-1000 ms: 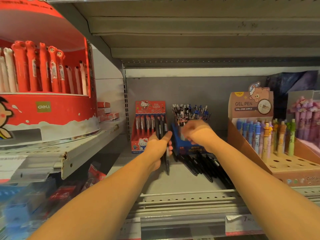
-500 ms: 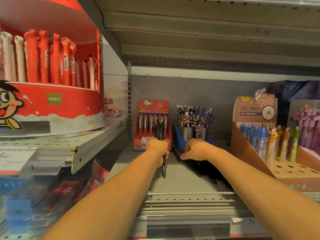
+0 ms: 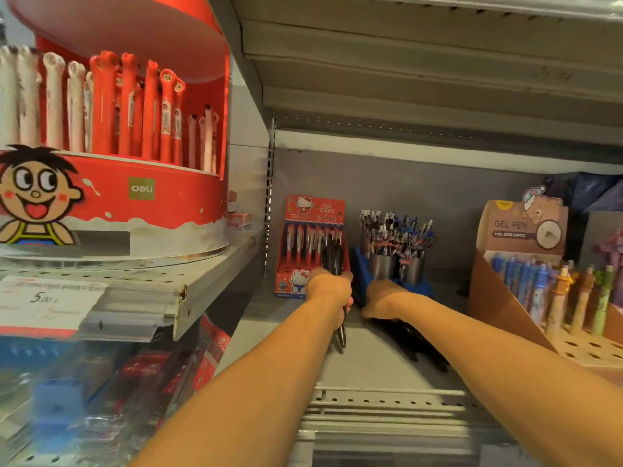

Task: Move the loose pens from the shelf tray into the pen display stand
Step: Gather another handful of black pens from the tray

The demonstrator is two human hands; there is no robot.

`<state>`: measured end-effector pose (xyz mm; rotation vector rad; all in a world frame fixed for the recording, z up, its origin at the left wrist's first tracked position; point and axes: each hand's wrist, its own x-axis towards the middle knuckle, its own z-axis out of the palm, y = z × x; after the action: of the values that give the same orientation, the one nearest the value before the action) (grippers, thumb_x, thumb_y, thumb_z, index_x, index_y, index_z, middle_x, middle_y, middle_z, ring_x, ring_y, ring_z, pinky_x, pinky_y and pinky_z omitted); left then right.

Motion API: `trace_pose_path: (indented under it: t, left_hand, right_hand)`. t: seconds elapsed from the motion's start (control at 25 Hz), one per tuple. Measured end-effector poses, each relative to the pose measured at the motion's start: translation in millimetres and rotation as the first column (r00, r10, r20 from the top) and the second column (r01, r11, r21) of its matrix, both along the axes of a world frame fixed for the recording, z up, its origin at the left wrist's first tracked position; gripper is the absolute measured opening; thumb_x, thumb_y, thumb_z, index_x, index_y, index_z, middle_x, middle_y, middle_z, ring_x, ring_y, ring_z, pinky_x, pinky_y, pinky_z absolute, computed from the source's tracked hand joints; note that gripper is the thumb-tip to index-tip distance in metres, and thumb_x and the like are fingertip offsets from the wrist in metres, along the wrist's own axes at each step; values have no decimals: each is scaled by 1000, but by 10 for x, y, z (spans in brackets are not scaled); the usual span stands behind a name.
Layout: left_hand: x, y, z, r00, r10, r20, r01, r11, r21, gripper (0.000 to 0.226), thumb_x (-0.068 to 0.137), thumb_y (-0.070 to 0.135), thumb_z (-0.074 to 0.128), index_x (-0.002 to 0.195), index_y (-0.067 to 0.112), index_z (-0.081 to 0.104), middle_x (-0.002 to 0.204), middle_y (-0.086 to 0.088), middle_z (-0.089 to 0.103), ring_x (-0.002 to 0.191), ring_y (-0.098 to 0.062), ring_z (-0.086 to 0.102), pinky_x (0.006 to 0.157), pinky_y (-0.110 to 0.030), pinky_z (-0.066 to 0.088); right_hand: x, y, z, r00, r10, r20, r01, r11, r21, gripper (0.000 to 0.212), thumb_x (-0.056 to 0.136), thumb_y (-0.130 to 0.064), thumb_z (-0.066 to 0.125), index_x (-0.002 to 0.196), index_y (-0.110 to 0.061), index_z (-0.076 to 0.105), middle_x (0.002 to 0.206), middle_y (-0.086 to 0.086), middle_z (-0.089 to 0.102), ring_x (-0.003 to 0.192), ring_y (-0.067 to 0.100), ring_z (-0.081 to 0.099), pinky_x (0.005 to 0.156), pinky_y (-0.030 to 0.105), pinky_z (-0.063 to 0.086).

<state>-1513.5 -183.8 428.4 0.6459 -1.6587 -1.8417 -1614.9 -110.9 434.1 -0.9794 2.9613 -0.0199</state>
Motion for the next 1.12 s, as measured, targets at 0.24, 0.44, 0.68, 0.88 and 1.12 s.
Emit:
trace_pose_path:
  t: [0.24,0.44,0.68,0.88,1.12]
  left_hand:
    - [15,49,-7,998,-27,61,31,998,-63,9,101,12,55,103,5,49,68,-9,47,46,-16,38,41,-23,32]
    - [26,82,-21,992,-78,97,85,994,-65,4,101,8,52,101,4,50,63,-8,46,46,-16,40,43,-25,34]
    - [8,77,-16,997,-78,6,78,994,-81,16,96,12,65,95,4,51,60,-7,44,44,-15,38,37,-20,33]
    - [78,181,121,981,-53,-184,17,981,-194,44,97,32,65,130,7,51,63,-3,49,50,-17,43,47,-26,38]
    - [667,511,479,911,-100,-400,-110,876,-469,24,99,34,61,91,11,58,55,1,53,41,-12,43,39,-21,38]
  right_hand:
    - [-21,139,44,983,-85,163,107,986,-129,15,94,-18,63,92,-8,51,79,10,54,58,20,50,52,30,46]
    - [-49,431,293,918,-78,388,231,901,-368,16,94,-6,64,84,-6,52,66,9,49,47,16,42,39,19,37]
    - [170,937,279,866,206,455,203,687,-698,15,95,-5,65,107,1,57,75,15,61,52,21,67,50,30,58]
    - [451,1139,279,901,285,327,107,586,-804,11,95,-3,59,104,-3,52,86,20,65,56,22,67,51,31,59]
    - [869,1238,484,875,462,142,-44,370,-928,24,99,-17,64,80,-8,52,63,13,63,56,21,65,49,30,54]
